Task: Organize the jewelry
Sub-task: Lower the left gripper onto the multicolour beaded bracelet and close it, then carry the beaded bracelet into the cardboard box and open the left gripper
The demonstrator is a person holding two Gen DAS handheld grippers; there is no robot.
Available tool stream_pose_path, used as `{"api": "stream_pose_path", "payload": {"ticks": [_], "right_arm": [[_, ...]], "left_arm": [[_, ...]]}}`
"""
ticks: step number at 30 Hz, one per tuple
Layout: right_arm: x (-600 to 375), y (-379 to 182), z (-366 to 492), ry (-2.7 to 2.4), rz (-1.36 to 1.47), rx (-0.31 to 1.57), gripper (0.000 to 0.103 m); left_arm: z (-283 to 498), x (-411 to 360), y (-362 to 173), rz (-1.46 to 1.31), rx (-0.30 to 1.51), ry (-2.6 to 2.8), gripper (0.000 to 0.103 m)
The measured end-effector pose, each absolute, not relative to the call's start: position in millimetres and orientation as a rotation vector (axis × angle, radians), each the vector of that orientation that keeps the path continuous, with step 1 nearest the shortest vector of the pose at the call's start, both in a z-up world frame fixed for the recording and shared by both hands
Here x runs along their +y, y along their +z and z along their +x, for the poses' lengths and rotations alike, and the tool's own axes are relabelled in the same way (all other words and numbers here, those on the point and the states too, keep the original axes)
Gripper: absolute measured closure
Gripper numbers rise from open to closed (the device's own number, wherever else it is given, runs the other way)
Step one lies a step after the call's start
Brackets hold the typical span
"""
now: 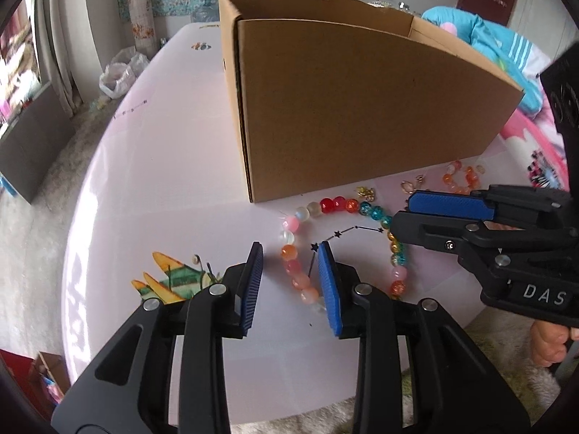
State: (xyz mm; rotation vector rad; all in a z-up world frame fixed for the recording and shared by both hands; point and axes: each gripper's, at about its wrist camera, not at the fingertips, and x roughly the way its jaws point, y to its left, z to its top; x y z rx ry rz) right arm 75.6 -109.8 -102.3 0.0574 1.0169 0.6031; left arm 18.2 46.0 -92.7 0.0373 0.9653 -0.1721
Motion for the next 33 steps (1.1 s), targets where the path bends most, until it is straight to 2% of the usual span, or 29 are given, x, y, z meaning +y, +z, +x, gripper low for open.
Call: {"api": "stream_pose_path", "payload": {"ticks": [5,7,9,11,16,24,28,33], "right_arm": [[-96.5,-102.8,77.8,0.590,-0.011,1.009,0.077],[-94.0,-104.8,78.9,0.583,-0.027,1.016,0.082],[-91.4,-107.6,79.6,0.577,-0.034,1.028,0.083],[-88.8,-109.1,79.2,0.571,-0.045,1.030,0.084],[-82.7,-108.2,79.7,0.550,-0.076,1.021,0.091],[-81.4,-108.7,84.3,0.550,-0.052,1.022,0.092],[-88.0,-111.8,85.4,0.557,-0.023,1.025,0.093],[-104.3,-112.8,81.3,0.556,-0.005,1.018,0.093]], "left_arm": [[21.2,41.3,-92.8,0.081,0.953,-0.158,0.073],[22.6,41.5,-92.5,0.083,0.949,-0.159,0.074],[23.7,42.1,-92.4,0.085,0.941,-0.150,0.080],[24.4,44.3,-92.2,0.086,0.934,-0.153,0.082],[26.1,42.0,-92.4,0.120,0.916,-0.160,0.083],[27.2,43.0,-92.0,0.120,0.917,-0.175,0.083],[25.6,41.6,-92.8,0.128,0.907,-0.192,0.095],[23.1,43.9,-92.6,0.105,0.906,-0.205,0.095]]}}
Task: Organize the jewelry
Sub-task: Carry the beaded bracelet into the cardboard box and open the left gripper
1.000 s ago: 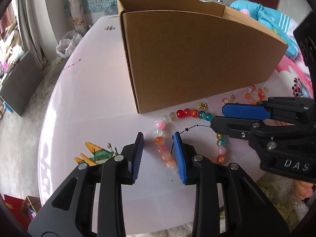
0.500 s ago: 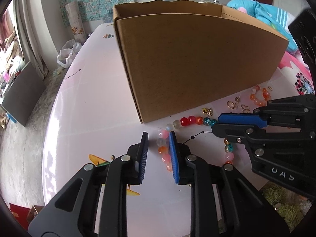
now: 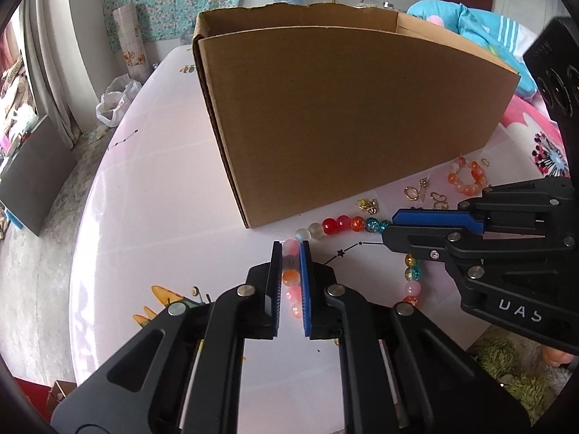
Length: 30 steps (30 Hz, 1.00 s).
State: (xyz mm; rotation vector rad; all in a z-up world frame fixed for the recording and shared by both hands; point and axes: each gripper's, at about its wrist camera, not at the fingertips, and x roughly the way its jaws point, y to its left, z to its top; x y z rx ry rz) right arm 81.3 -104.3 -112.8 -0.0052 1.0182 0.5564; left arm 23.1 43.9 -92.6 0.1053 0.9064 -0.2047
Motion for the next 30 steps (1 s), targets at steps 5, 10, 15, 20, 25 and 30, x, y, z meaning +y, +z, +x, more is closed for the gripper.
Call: {"api": "stream_pose_path", "payload": {"ticks": [5,10,15,20,25,30], "right_arm": [[-117.3,-106.0,75.4,0.556,0.012,0.987,0.093],[-133.4,-93.6,67.2,0.562,0.035,0.948,0.093],[-151.2,-67.9,54.7,0.577,0.062,0.876,0.093],[-164.9,-34.0,45.4,0.591,0.075,0.785,0.093],[-170.1,11.9,39.0,0.610,0.099,0.679,0.093],[-178.0,44.3,46.2,0.634,0.097,0.601,0.093]], "left_arm": [[15.9,44.1,-84.9,0.080,0.896,-0.214,0.095],[3.2,41.0,-63.9,0.085,0.851,-0.216,0.095],[-9.1,37.9,-32.5,0.073,0.780,-0.235,0.095],[-14.4,33.5,3.9,0.067,0.691,-0.278,0.095],[-15.8,26.6,44.0,0.080,0.597,-0.337,0.095],[-1.1,17.2,81.7,0.117,0.489,-0.381,0.095]]}}
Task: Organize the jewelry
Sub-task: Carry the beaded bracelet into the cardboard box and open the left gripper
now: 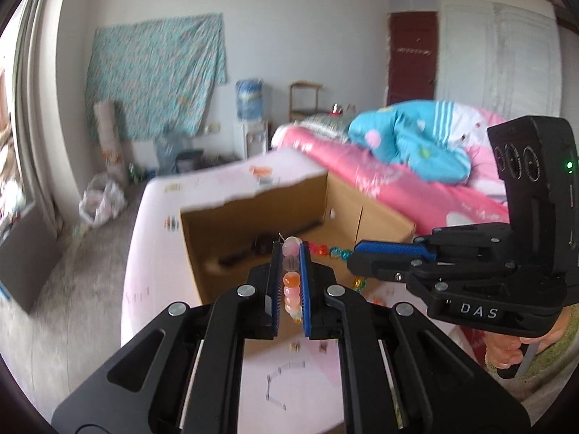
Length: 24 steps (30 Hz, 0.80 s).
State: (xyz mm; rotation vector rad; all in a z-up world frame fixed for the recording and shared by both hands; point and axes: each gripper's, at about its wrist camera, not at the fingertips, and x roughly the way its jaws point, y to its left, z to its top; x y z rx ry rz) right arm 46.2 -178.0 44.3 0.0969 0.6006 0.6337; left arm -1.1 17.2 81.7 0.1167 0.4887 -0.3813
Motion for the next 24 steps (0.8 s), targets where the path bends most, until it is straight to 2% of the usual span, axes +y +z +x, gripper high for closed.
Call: {"api": "stream_pose_path", "payload": {"ticks": [7,13,23,24], "right_arm": [[-173.4,59.1,103.9,0.668,0.089,0.620,0.093],[-153.5,23.3,175.0,0.718,0.132,0.824,0.093],[-108.1,-49.1,222.3,0.749,0.140,1.187,0.092],[-105.2,-53.2,225.3,0.744,0.136,1.211,0.092]], "left_arm": [[52.0,8.8,85.6,0.132,0.483,-0.387,0.095],[103.2,17.0,50.0,0.134,0.639,-0.351,0.095],[138.1,41.9,-6.2,0.142,0.882,-0.273,0.094],[139.8,45.0,-7.8,0.133,0.891,-0.269,0.092]]}}
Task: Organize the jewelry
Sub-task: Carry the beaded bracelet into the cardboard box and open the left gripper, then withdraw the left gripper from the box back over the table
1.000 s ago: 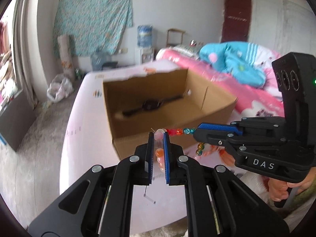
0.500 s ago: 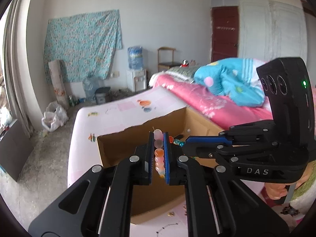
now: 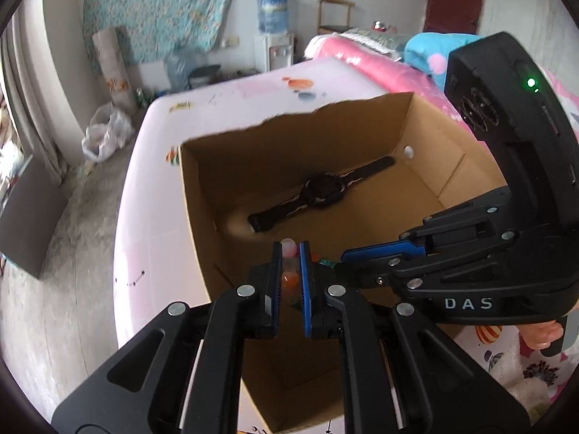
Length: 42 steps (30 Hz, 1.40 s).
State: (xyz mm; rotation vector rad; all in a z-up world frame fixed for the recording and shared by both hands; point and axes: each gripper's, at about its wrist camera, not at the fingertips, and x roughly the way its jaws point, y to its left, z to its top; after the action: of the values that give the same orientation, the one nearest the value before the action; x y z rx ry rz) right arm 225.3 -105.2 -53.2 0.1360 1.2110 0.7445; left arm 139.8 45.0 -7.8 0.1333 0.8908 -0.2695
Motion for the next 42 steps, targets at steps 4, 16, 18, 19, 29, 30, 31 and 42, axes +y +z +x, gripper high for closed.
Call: {"api": "stream_pose_path", "payload": {"ticks": [4,16,18,19,29,30,31,42], "right_arm": [[-105.2,-52.2,230.3,0.716,0.143,1.190,0.092],[-184.8,15.2,181.2,0.683,0.216,0.878,0.051],[-208.8,27.1,156.8,0.664,0.228,0.788,0.042],[-225.7,31.0,138.8,0.649,0.231,0.740,0.036],[-286.7,-73.0,74.2,0.242,0.192,1.000,0.021],[-285.7,-85.0,73.9,0.199,0.158,1.043,0.021],[-280.5,-97.1,74.8,0.164,0.124,1.080,0.021],[-250.3,-119.1,85.8,0.113,-0.056,1.103,0.011]], "left_arm": [[137.0,53.4,-5.3,0.119,0.866,-0.245,0.086],[77.0,81.3,43.7,0.044,0.650,-0.189,0.043],[57.2,90.8,44.8,0.015,0.630,-0.192,0.030],[49.9,93.2,43.0,0.002,0.632,-0.195,0.027],[15.3,65.4,-79.7,-0.081,0.999,-0.186,0.018],[15.9,58.8,-88.2,-0.061,1.017,-0.187,0.018],[16.7,55.7,-92.0,-0.048,1.022,-0.185,0.018],[24.6,30.3,-107.7,0.100,0.981,-0.141,0.008]]}}
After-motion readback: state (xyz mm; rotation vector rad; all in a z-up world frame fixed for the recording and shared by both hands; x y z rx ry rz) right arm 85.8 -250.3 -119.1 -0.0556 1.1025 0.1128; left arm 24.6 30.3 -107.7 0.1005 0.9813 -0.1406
